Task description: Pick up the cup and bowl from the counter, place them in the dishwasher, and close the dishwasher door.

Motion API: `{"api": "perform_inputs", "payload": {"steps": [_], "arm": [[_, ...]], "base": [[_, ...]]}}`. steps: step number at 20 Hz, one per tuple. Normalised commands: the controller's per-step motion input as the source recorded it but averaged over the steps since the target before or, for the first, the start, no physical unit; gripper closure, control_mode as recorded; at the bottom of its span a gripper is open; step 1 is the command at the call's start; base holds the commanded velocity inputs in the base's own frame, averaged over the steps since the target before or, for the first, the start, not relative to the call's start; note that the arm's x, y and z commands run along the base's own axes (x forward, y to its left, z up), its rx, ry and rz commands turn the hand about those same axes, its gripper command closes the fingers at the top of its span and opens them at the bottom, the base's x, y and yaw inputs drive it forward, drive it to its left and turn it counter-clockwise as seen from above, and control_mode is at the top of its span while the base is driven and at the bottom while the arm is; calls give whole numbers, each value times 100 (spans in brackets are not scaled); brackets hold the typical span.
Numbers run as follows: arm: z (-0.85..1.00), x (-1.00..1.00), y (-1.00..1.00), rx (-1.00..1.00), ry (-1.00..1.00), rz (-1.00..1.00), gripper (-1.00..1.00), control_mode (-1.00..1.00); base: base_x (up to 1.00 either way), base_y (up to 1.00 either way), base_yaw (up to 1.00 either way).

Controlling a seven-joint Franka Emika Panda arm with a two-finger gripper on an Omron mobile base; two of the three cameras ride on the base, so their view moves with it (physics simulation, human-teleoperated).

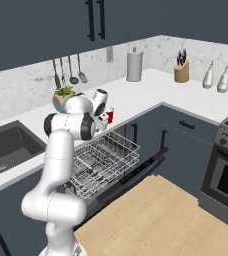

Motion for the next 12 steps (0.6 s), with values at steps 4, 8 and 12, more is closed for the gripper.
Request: {"api": "perform_inputs", "payload": {"steps": [4, 8, 12], "arm": [[-22, 30, 0, 0, 0, -7, 100, -100], [-16, -6, 0, 0, -1, -5, 100, -100], [-25, -41, 0, 0, -1, -5, 100, -100]], "base": [[0, 0, 0], [0, 0, 0], [0, 0, 0]]}}
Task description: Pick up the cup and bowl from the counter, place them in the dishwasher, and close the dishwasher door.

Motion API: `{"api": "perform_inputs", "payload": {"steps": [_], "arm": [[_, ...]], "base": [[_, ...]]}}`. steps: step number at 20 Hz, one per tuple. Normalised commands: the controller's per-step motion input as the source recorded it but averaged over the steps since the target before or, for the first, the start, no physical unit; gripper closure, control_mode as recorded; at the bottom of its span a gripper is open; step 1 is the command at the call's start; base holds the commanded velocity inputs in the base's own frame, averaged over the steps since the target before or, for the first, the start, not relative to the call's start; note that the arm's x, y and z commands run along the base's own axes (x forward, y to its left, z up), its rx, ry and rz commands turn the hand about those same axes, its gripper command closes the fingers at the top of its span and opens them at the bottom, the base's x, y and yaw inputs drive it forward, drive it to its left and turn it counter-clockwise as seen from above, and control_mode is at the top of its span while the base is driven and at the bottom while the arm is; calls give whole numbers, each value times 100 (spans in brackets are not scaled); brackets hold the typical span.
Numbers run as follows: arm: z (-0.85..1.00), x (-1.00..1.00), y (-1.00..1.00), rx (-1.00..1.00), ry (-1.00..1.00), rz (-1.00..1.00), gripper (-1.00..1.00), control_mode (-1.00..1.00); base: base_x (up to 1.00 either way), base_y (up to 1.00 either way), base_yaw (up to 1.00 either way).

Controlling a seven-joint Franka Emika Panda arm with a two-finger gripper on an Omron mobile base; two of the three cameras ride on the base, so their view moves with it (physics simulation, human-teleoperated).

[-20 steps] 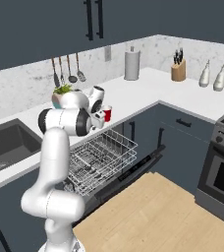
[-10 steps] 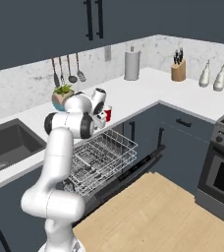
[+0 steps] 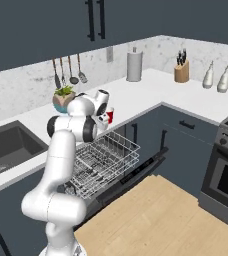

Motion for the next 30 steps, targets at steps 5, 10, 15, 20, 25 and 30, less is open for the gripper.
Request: {"api": "perform_inputs", "payload": {"steps": [5, 10, 15, 20, 25, 30], "arm": [[-8, -84, 0, 2, -5, -3, 100, -100], [11, -100, -17, 8, -14, 0, 100, -100], [2, -100, -58, 7, -6, 0, 100, -100], [-12, -100, -76, 0, 0, 0, 100, -100], [-85, -85, -39, -3, 0, 1, 100, -100], [-98, 15, 37, -3, 0, 0, 100, -100]], "base": [[0, 0, 0], [0, 0, 0], [0, 0, 0], [0, 0, 0], [0, 0, 0], [0, 0, 0]]}}
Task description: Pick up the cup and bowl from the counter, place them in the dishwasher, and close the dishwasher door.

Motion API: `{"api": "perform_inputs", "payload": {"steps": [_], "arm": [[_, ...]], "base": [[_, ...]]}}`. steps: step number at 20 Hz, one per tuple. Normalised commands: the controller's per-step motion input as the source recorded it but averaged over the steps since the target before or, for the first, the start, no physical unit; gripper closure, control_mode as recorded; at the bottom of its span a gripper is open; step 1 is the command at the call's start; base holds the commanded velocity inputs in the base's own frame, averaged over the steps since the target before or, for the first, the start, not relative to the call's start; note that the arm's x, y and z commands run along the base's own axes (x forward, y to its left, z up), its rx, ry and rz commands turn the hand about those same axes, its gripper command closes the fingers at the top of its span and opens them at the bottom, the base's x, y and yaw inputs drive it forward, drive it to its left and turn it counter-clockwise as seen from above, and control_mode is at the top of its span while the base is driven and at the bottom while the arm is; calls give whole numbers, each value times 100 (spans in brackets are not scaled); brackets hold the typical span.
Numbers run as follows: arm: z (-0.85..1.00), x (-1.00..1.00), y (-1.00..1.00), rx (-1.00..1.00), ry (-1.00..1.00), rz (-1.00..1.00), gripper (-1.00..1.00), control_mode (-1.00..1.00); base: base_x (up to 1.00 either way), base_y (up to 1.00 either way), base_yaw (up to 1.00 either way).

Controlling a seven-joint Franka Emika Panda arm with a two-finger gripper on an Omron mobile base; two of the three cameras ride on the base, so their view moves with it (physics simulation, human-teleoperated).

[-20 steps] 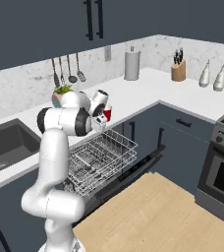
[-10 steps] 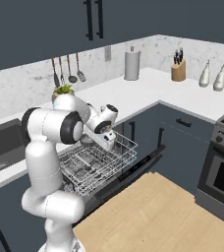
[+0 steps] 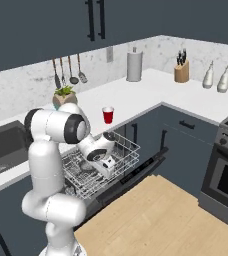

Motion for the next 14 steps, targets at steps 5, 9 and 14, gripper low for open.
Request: {"api": "perform_inputs", "payload": {"steps": [5, 9, 14], "arm": [[-70, 36, 38, 0, 0, 0, 100, -100], [-64, 28, 13, 0, -5, 0, 100, -100], [-63, 42, 10, 0, -3, 0, 100, -100]], "base": [[0, 0, 0], [0, 0, 0], [0, 0, 0]]}}
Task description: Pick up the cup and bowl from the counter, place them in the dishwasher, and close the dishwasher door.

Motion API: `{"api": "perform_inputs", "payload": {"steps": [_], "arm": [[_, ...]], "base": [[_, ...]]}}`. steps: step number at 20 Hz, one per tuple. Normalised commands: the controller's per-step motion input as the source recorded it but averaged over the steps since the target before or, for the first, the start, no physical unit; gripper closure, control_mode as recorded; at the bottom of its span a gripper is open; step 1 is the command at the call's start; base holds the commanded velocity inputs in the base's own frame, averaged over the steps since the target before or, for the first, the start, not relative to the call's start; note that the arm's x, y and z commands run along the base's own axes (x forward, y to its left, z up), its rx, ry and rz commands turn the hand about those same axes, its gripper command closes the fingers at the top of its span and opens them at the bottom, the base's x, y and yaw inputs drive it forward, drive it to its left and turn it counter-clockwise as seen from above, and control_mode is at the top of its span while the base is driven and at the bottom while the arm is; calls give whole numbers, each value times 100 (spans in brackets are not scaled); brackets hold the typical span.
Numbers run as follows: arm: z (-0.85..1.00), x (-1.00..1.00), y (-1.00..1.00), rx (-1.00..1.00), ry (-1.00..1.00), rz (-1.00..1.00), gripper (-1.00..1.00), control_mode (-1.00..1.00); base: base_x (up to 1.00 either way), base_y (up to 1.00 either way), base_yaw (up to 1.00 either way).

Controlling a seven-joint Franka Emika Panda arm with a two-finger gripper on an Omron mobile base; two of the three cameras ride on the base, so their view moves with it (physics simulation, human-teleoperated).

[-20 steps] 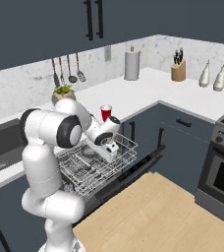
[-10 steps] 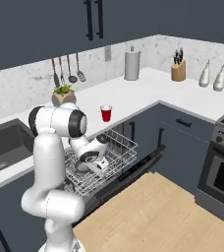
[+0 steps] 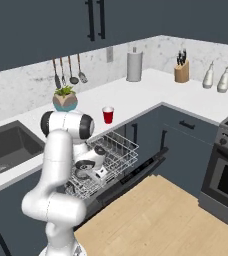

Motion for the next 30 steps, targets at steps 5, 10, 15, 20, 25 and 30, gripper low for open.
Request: {"api": "perform_inputs", "payload": {"steps": [5, 10, 15, 20, 25, 30], "arm": [[-54, 24, 4, 0, -1, 0, 100, -100], [-25, -21, -45, 0, 0, 0, 100, -100], [-20, -42, -58, -1, -1, 0, 100, -100], [-7, -7, -8, 0, -3, 0, -100, -100], [53, 4, 4, 0, -11, -1, -100, -100], [98, -1, -23, 3, -12, 0, -100, -100]], "base": [[0, 0, 0], [0, 0, 0], [0, 0, 0], [0, 0, 0], [0, 0, 0], [0, 0, 0]]}}
